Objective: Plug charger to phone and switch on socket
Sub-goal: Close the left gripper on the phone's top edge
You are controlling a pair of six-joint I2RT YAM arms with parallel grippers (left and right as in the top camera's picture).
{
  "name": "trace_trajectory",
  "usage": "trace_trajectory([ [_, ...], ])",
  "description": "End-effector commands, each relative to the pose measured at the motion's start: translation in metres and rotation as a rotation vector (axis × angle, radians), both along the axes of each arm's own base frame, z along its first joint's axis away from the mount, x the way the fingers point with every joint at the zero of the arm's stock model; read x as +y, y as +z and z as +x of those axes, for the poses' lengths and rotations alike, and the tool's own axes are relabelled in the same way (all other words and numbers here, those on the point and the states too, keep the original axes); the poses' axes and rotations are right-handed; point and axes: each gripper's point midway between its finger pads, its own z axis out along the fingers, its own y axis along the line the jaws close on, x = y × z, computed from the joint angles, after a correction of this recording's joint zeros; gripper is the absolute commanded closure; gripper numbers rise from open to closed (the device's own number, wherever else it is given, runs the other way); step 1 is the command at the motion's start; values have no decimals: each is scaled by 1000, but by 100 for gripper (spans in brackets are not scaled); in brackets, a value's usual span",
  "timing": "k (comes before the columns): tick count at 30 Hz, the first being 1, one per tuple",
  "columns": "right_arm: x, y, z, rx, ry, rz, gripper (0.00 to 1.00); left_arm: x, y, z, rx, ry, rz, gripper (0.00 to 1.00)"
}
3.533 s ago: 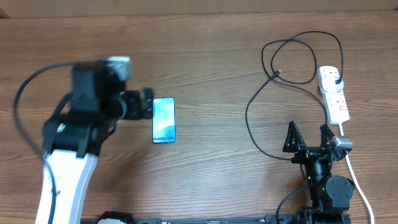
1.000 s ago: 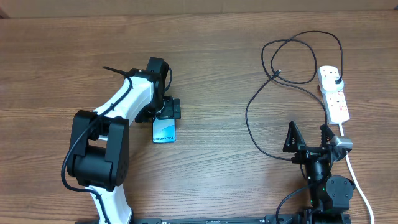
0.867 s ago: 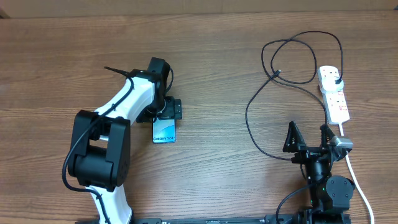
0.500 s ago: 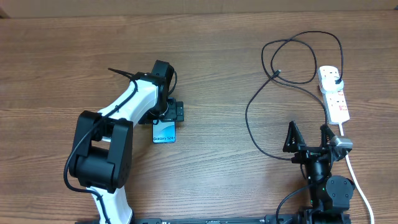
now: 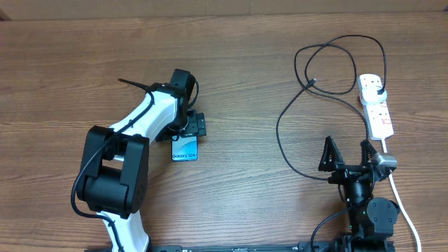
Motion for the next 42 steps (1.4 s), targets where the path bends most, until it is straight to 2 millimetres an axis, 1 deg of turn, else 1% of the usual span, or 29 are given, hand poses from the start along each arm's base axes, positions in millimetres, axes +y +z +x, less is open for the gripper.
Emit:
trace_trajectory([
  [1, -2, -2, 0, -4, -11, -8, 0, -1, -20, -22, 86, 24, -14, 10],
  [3, -2, -2, 0, -4, -11, -8, 0, -1, -20, -22, 86, 24, -15, 17],
  [4, -2, -2, 0, -4, -11, -8, 0, -1, -20, -22, 86, 24, -15, 18],
  [16, -2, -2, 0, -4, -11, -8, 0, -4, -20, -23, 92, 21, -35, 19],
  [23, -2, -2, 0, -4, -11, -8, 0, -6, -17, -23, 102, 22, -46, 32],
  [32, -2, -2, 0, -4, -11, -8, 0, -14, -10, -26, 132, 22, -92, 33],
  [42, -2, -2, 0, -4, -11, -8, 0, -31, -4, -31, 162, -35, -194, 34],
])
